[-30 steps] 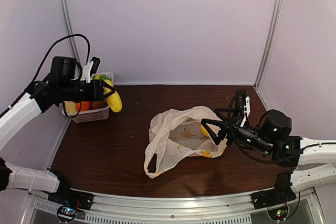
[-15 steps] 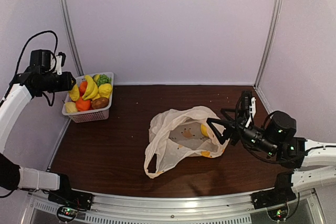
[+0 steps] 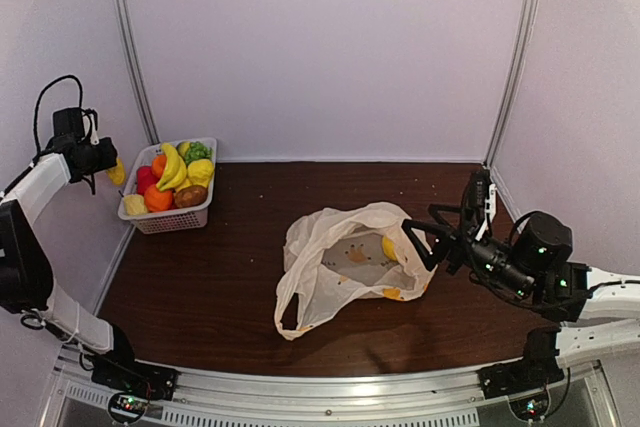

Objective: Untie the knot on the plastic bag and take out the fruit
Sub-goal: Place the fake fruit in the bin.

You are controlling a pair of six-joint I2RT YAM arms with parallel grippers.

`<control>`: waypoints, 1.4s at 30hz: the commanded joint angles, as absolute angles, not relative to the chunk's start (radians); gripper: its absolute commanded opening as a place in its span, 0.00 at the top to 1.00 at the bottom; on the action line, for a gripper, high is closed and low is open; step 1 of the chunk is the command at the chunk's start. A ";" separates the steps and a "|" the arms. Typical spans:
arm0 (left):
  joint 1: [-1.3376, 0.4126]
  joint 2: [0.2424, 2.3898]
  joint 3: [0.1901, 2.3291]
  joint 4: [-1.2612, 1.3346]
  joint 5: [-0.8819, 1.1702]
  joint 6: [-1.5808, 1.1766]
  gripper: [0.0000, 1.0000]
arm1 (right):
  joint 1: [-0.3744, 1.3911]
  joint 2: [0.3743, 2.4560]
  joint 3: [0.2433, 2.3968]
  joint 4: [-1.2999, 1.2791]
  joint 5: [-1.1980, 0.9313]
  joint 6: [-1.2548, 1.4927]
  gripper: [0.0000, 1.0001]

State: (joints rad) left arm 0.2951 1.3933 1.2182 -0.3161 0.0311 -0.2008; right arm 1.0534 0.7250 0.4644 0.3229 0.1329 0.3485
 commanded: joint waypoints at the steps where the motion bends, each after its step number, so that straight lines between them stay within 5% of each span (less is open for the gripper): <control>1: 0.326 1.470 1.220 -0.187 0.074 -0.222 0.77 | 1.048 0.716 0.460 0.287 0.156 0.368 0.00; 42: 0.325 1.657 1.146 0.081 0.145 -0.173 0.72 | 1.048 0.732 0.442 0.297 0.189 0.391 0.00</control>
State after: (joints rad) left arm 0.3218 1.6485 1.1442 0.0307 0.1234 -0.1909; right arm 1.0534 0.7265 0.4641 0.2863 0.1780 0.3744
